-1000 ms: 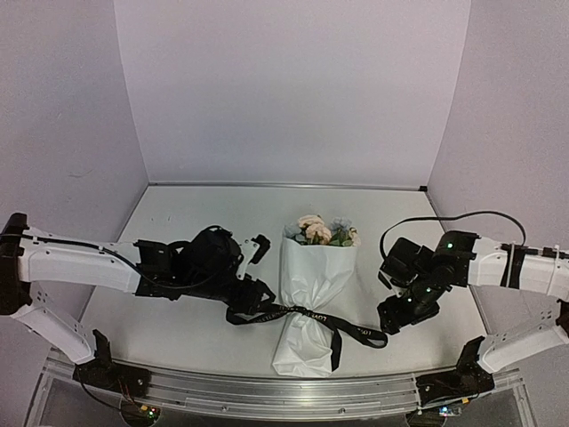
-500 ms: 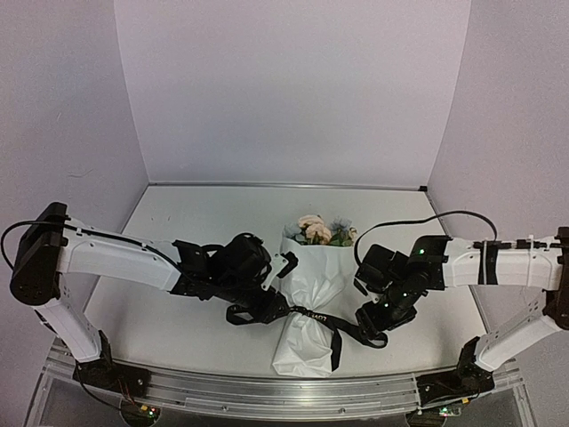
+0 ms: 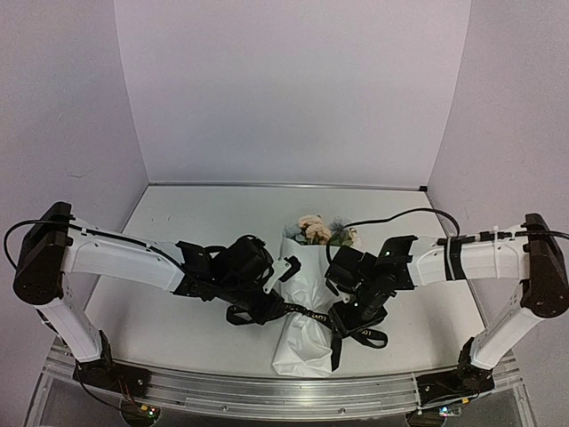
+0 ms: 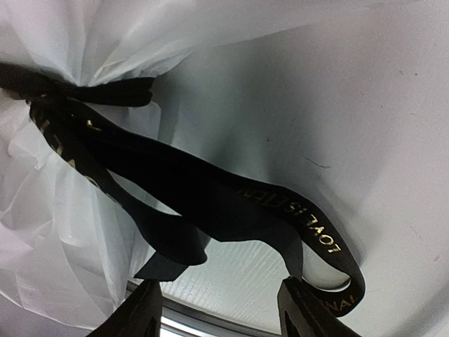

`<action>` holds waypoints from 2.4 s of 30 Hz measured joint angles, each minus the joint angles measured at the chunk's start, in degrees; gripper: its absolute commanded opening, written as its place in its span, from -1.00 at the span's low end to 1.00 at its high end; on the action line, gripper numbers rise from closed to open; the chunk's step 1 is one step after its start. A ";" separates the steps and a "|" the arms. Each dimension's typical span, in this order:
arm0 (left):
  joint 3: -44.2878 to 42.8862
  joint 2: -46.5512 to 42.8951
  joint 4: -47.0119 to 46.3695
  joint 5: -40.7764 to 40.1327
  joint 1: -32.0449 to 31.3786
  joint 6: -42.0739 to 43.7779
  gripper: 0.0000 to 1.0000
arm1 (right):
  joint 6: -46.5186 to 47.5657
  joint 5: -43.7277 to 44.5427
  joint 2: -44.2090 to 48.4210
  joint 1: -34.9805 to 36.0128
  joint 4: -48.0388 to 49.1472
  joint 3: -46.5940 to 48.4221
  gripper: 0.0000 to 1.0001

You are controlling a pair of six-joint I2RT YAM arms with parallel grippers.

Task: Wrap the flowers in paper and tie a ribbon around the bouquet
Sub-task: Adjust the ribbon on the folded bouquet.

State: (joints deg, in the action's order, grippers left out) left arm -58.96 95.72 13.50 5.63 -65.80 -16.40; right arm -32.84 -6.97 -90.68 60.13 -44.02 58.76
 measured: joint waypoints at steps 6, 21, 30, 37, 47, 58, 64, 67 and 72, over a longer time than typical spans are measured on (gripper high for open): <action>0.00 -0.02 0.00 0.28 0.00 0.00 -1.00 | -0.92 -0.08 -2.59 0.36 1.61 0.75 -0.02; 0.00 -0.06 -0.02 0.30 0.00 -0.13 -1.00 | -3.44 -0.27 -4.12 0.67 3.70 0.79 0.02; 0.00 -0.09 -0.02 0.41 0.00 -0.41 -1.00 | -5.40 -1.90 -4.10 1.32 5.58 0.79 0.11; 0.00 -0.09 -0.03 0.49 0.00 -0.55 -1.00 | -7.11 -2.97 -3.97 1.77 7.37 0.78 0.14; 0.00 -0.09 -0.05 1.03 0.00 -0.52 -1.00 | -8.66 -2.94 -0.25 3.09 7.70 0.59 0.18; 0.83 -1.28 -0.77 3.94 0.00 -0.50 -1.00 | -11.98 -4.91 -2.77 4.20 13.20 0.12 0.02; 1.17 -1.72 -1.75 6.19 0.00 -0.41 -1.00 | -13.79 -5.97 -5.42 4.21 16.31 -1.39 -0.17; 1.36 -1.93 -1.94 6.45 0.00 -0.31 -1.00 | -14.61 -6.11 -5.68 4.20 17.54 -2.48 -0.47; 1.50 -2.05 -2.05 5.32 0.00 -0.49 -1.00 | -15.47 -5.88 -5.72 4.21 18.70 -4.07 -0.83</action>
State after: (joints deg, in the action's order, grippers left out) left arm -57.46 93.67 11.45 10.95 -65.80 -16.90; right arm -48.31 -12.85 -96.40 64.34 -25.32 54.69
